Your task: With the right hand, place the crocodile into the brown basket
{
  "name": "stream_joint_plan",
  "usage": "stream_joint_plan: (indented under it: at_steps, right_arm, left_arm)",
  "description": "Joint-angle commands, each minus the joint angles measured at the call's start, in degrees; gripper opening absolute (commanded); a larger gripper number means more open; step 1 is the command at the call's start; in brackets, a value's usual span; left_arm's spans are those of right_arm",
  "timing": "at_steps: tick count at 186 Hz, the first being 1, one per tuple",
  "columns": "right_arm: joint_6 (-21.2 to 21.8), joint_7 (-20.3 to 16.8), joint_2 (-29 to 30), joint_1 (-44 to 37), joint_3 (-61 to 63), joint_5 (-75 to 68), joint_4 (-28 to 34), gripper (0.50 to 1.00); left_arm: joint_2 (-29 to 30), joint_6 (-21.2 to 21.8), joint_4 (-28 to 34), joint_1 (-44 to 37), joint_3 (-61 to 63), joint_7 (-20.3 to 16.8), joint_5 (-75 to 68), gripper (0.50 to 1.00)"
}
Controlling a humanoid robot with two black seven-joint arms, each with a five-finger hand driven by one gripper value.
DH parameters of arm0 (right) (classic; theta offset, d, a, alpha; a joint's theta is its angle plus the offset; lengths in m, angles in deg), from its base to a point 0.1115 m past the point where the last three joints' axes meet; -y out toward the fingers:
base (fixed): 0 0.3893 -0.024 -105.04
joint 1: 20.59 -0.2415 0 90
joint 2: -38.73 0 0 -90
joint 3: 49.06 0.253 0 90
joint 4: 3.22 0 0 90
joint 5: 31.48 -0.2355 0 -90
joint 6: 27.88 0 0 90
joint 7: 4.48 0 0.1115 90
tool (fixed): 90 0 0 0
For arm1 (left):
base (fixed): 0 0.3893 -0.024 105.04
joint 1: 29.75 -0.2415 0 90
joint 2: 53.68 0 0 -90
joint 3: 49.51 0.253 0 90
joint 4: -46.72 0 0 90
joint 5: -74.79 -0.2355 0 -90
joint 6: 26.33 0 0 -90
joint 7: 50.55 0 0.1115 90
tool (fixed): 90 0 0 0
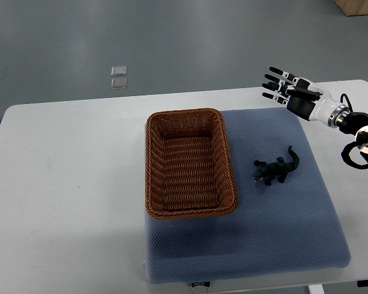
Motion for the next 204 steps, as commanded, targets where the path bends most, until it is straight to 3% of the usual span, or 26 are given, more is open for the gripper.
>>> stream_joint_plan:
  at_steps: [1, 105, 204]
  right_arm:
    - [0.06, 0.00, 0.08, 0.00, -0.05, 0.00, -0.01, 0.930]
    - [0.23, -0.26, -1.50, -0.97, -1.19, 1.67, 0.08, 0.930]
    - [2.72, 1.05, -3.26, -4.48, -1.28, 19.51, 0.25, 0.930]
  left_arm:
    - [0.00, 0.26, 0.35, -0.06, 0.06, 0.00, 0.00, 1.000]
    - [0.00, 0.27, 0.35, 0.91, 0.15, 0.00, 0.00, 1.000]
    - [0.00, 0.27, 0.35, 0.91, 0.24, 0.00, 0.00, 1.000]
